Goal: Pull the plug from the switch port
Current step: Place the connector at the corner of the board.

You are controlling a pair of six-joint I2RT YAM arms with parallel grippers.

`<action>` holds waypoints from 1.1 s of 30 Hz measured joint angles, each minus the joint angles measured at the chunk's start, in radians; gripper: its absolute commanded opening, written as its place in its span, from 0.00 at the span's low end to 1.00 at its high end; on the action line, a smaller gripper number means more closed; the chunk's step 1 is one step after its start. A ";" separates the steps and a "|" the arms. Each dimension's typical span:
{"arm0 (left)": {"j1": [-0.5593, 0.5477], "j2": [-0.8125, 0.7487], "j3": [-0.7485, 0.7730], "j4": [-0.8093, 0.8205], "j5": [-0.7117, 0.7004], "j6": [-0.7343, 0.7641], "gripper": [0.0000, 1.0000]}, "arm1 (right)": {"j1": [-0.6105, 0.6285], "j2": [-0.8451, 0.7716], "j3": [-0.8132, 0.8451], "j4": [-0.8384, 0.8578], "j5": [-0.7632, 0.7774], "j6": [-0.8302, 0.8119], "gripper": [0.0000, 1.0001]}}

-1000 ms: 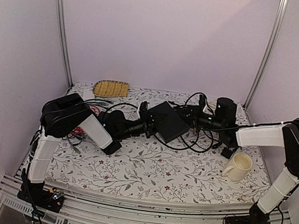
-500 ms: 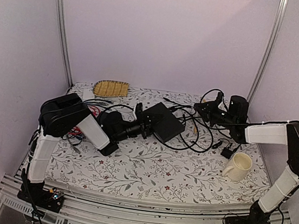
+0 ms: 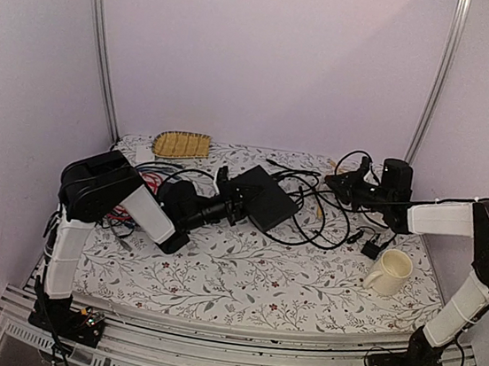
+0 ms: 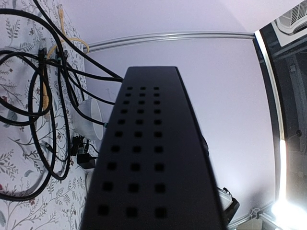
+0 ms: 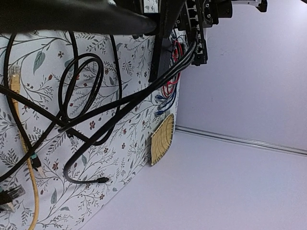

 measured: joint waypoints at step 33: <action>0.011 -0.002 0.004 0.018 0.054 0.017 0.00 | -0.027 -0.228 -0.121 -0.687 0.201 -0.214 0.50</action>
